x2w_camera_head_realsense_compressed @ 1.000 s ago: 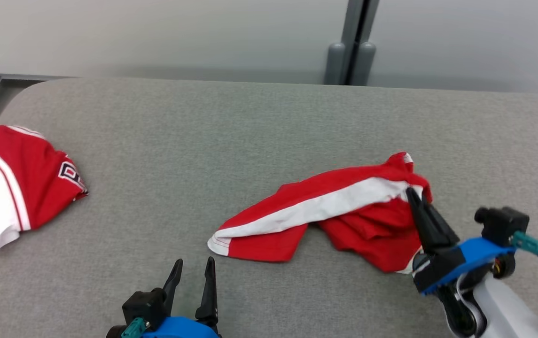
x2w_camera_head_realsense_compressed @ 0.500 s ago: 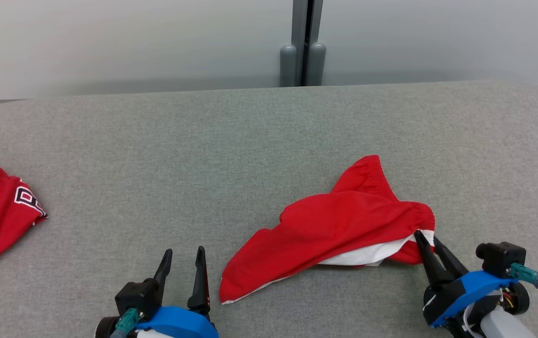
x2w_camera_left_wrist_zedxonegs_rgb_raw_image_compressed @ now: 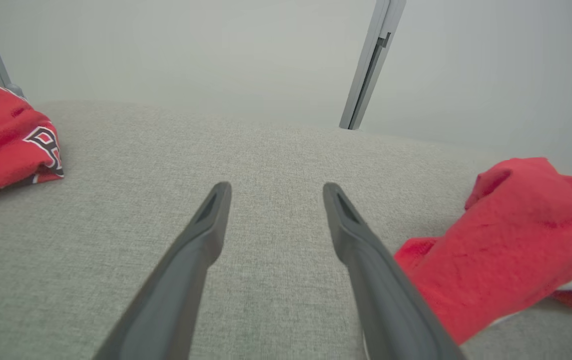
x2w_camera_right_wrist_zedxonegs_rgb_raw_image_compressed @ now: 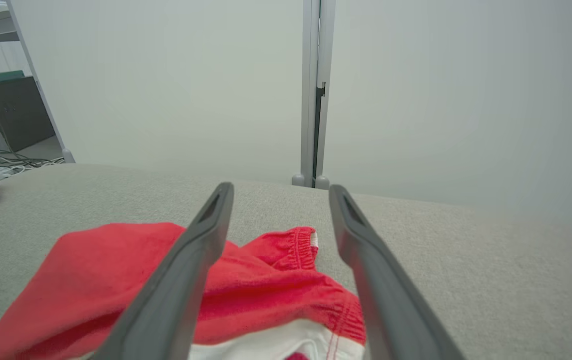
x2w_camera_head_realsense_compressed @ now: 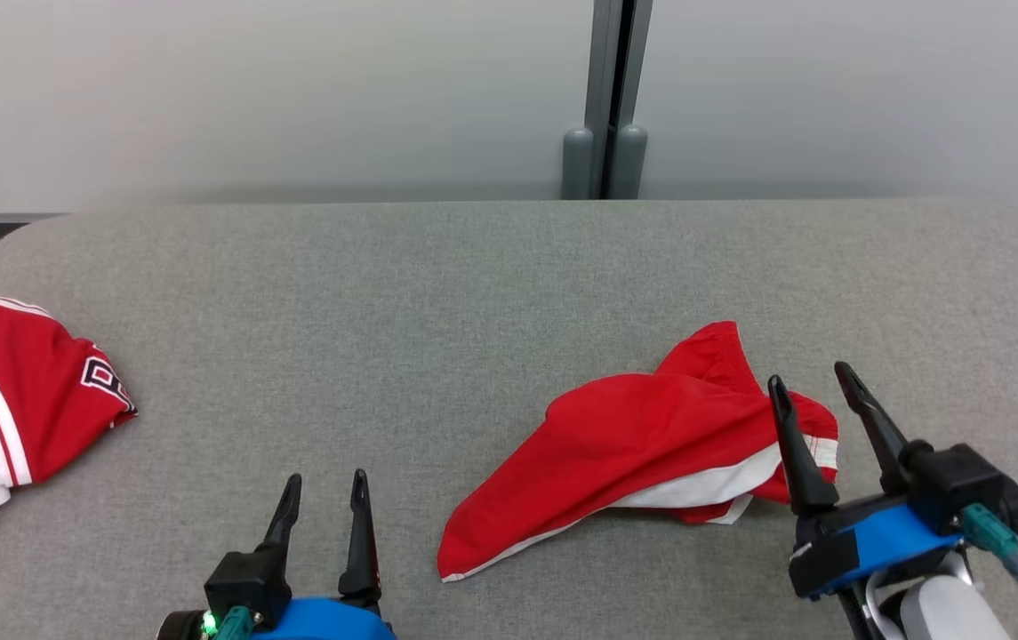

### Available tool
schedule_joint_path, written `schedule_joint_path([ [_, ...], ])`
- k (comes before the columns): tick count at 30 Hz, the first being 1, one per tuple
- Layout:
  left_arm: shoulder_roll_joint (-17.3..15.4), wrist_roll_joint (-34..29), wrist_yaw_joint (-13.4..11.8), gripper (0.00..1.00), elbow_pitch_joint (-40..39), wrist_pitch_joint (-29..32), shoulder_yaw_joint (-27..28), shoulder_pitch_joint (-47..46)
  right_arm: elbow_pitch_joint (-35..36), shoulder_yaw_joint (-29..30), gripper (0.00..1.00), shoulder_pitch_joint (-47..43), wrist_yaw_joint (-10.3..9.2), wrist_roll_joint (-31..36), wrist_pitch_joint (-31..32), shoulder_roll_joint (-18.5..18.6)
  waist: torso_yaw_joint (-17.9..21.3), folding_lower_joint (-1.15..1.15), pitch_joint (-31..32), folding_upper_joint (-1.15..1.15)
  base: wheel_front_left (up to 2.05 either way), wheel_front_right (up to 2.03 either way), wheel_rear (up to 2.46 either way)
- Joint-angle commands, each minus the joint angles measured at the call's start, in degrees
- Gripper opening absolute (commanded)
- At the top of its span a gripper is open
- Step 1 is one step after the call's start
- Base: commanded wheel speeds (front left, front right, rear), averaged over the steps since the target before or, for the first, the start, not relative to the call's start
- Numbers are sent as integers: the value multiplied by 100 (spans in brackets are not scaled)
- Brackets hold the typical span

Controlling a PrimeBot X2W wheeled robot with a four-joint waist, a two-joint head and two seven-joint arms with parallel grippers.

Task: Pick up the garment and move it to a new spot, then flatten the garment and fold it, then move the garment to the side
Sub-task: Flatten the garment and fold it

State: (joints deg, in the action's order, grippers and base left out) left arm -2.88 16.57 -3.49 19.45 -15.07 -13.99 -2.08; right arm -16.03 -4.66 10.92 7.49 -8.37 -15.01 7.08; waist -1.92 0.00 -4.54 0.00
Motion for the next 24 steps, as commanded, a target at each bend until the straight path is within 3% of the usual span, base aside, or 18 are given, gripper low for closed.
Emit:
schedule_joint_path([
  [1, 0, -78, 18, 100, -56, -16, -14, 107, 82, 62, 100, -253, 1, 145, -21, -77, 20, 0, 108, 0, 0, 0, 0],
  [10, -1, -203, 215, 100, -42, -16, -273, 431, 56, 142, 100, -725, 1, 319, -22, -274, 70, 0, 221, 0, 0, 0, 0],
  [18, -1, 50, 580, 100, 626, -16, -853, 479, 48, 179, 100, -524, 1, 251, -22, -236, 214, 0, 46, 0, 0, 0, 0],
  [24, -1, 332, 578, 100, 1222, -16, -1069, 268, 18, 231, 100, -484, 1, 202, -22, -189, 293, 0, -43, 0, 0, 0, 0],
])
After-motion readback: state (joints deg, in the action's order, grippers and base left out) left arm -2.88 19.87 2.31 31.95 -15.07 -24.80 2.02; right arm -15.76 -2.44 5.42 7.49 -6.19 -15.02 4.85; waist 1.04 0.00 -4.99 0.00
